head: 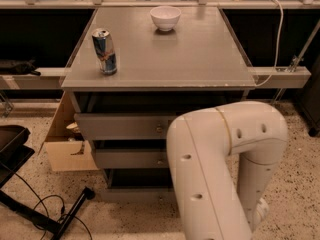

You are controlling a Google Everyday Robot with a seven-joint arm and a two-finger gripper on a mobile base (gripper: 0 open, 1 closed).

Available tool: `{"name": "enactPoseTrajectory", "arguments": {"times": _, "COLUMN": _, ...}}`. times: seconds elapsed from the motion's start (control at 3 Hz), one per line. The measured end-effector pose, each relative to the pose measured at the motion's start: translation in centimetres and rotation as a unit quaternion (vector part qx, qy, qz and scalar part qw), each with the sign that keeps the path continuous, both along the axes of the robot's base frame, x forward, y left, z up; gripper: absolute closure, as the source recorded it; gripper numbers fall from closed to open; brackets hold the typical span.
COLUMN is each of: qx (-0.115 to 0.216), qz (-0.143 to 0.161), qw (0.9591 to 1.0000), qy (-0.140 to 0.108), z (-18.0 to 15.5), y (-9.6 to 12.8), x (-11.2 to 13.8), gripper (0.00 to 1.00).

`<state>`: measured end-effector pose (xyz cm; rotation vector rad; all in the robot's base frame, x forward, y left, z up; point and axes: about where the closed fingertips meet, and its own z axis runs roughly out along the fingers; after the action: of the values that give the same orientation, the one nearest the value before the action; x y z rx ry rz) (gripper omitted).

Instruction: Open bottom drawer

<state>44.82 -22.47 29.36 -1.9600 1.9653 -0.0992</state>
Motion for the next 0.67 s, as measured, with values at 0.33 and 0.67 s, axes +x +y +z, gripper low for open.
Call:
{"name": "enactPoseTrajectory", "arguments": {"times": 0.33, "qx": -0.007, "qz": -0.008, "qw": 0.9995, "qy": 0.029, "z": -4.1, "y": 2.9, "x": 2.5, "gripper": 0.28}}
{"name": "enactPoseTrajectory", "arguments": {"times": 0.67, "qx": -0.016, "qz": -0.033, "qw": 0.9978, "qy": 0.054, "z": -8.5, "y": 5.2, "x": 5.1, "gripper": 0.05}}
